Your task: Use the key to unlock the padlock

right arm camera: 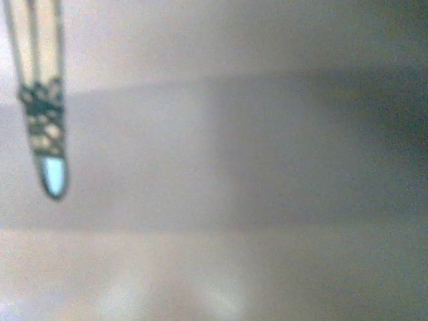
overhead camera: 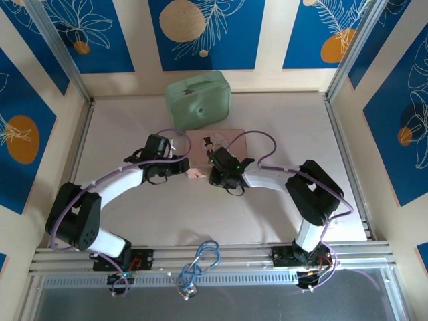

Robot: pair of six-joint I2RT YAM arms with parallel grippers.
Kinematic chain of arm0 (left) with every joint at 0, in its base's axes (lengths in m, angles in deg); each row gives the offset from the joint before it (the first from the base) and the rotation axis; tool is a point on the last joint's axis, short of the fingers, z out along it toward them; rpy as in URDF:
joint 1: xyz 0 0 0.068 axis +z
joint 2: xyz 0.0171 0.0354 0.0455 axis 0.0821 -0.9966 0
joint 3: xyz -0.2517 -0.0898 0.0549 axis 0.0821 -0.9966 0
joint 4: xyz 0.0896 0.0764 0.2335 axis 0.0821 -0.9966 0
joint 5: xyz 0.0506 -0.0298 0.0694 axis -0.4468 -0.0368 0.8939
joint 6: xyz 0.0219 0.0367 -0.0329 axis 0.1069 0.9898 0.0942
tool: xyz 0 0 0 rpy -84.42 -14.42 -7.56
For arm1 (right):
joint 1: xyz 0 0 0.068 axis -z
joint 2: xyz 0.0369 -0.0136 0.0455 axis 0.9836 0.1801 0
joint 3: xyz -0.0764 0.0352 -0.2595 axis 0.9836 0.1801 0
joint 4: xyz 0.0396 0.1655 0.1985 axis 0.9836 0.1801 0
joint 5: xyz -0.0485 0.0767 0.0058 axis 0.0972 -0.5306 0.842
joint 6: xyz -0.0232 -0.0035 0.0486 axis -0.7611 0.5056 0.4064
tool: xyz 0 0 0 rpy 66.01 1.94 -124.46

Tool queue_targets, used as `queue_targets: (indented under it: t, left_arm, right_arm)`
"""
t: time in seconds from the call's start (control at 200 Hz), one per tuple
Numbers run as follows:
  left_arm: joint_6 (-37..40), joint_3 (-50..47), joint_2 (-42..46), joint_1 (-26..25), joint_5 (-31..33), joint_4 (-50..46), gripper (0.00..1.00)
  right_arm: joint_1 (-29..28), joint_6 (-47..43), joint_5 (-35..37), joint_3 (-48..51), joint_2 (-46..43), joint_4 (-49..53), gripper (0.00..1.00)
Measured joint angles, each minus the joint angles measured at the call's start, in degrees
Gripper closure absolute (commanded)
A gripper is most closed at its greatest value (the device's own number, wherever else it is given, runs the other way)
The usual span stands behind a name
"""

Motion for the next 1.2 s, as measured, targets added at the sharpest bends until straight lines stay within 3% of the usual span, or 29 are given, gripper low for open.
queue_targets:
  t: [0.315, 0.465, 0.635, 0.945, 1.201]
  left_arm:
    - [0.00, -0.11, 0.00, 0.00, 0.00, 0.13, 0.55]
    - [0.00, -0.22, 0.09, 0.00, 0.00, 0.37, 0.55]
    - [0.00, -0.26, 0.24, 0.00, 0.02, 0.28, 0.55]
    - [0.00, -0.24, 0.24, 0.00, 0.02, 0.22, 0.55]
    - [0.00, -0.24, 0.26, 0.00, 0.02, 0.20, 0.55]
  right_arm:
    - [1.60, -0.17, -1.33, 4.44, -2.56, -5.46, 0.74]
    - [1.68, -1.99, -1.64, 5.14, -3.19, -5.70, 0.56]
    - [0.35, -7.74, -0.66, 5.55, -5.20, -6.05, 0.47]
    - [-1.16, -17.00, -0.42, 4.24, -2.69, -6.51, 0.42]
    - [-0.26, -19.50, -0.59, 3.61, 0.57, -6.23, 0.45]
